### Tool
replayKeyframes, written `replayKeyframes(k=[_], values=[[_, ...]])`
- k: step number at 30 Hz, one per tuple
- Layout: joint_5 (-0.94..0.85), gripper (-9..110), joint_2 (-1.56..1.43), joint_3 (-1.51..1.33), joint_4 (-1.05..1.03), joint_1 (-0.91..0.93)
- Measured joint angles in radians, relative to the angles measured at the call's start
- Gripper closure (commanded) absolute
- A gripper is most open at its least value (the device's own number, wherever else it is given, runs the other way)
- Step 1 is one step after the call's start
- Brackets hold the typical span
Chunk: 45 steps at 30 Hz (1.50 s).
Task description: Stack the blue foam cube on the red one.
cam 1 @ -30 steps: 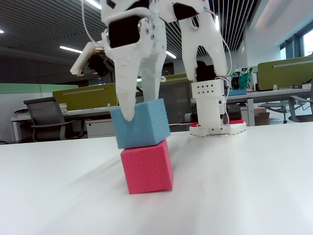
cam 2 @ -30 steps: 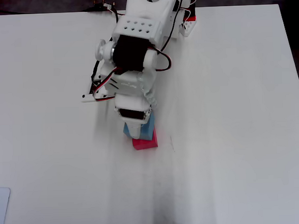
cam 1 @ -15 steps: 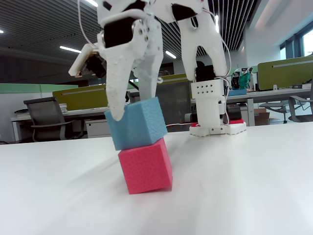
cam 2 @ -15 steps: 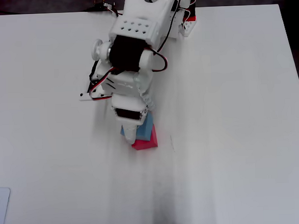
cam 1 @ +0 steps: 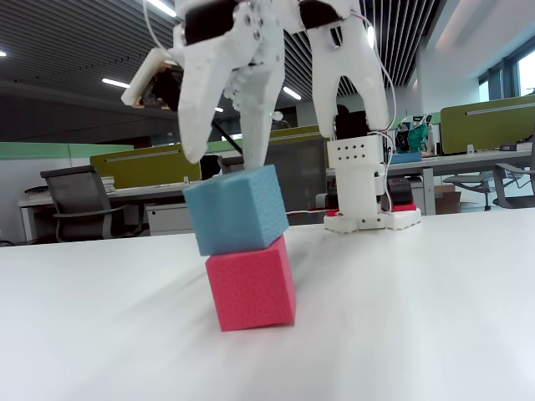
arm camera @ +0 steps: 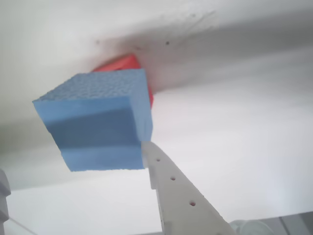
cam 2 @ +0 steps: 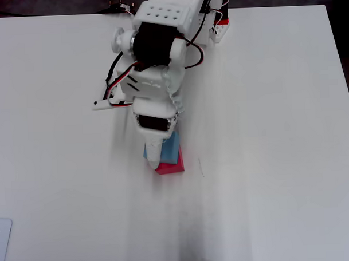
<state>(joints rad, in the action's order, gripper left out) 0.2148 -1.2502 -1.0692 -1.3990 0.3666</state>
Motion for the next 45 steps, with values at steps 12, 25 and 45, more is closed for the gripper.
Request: replayKeyframes(k=[12,25,45], values=[[0.000,71,-0.265,-0.138,0.012,-0.011],[0.031,87,-0.793,-0.598,0.270,-0.003],[0.052,92,-1.540,-1.566,0.712,0.060]])
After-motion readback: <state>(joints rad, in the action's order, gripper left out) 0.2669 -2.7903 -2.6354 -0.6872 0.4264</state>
